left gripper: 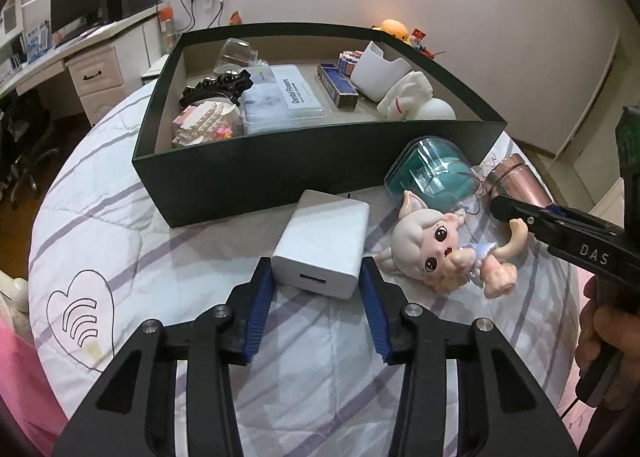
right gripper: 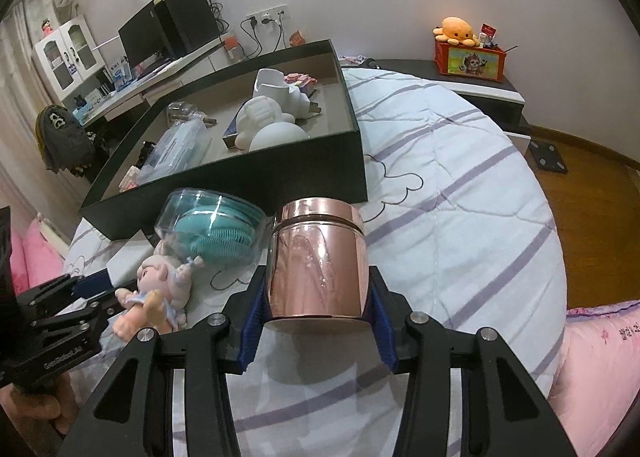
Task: Organize rigid objects
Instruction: 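Carry the canister and adapter into the green box and open both grippers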
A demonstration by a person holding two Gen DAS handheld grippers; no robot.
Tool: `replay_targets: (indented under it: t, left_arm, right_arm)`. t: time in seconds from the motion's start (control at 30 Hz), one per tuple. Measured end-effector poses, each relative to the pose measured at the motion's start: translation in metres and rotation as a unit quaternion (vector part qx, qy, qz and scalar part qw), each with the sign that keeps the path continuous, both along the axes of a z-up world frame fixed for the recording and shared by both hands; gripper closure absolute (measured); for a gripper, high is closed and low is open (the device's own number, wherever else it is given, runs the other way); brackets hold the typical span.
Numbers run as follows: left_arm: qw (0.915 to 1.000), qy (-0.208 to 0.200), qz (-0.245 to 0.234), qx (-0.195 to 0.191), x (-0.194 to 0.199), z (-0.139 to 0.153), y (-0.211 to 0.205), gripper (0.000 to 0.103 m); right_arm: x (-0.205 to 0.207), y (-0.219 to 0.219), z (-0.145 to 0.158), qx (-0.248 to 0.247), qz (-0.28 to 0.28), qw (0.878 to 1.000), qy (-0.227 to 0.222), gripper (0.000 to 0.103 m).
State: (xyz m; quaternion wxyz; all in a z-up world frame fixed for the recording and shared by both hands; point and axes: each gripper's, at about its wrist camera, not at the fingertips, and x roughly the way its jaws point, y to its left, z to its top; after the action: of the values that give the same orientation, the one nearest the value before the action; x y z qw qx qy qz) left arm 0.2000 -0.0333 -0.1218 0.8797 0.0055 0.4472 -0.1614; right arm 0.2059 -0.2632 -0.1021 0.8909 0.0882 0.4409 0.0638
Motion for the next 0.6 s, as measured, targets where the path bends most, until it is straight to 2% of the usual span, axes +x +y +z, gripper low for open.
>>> replay_targets:
  t: [0.07, 0.2, 0.33, 0.6]
  left_arm:
    - [0.9998, 0.005, -0.007, 0.016, 0.002, -0.002, -0.003, 0.059]
    - [0.9995, -0.007, -0.001, 0.03, 0.011, -0.003, -0.008, 0.05]
    - [0.9995, -0.012, -0.003, 0.029, 0.012, -0.005, -0.011, 0.053]
    - [0.9999, -0.016, 0.003, -0.004, -0.002, 0.005, 0.002, 0.059]
  right_arm:
    - [0.0, 0.002, 0.0, 0.0, 0.0, 1.0, 0.001, 0.056]
    - [-0.001, 0.006, 0.0, -0.004, 0.004, 1.0, 0.001, 0.056]
    - [-0.003, 0.008, 0.005, -0.006, 0.007, 1.0, -0.005, 0.056]
    - [-0.009, 0.011, 0.017, -0.006, 0.013, 1.0, -0.018, 0.056]
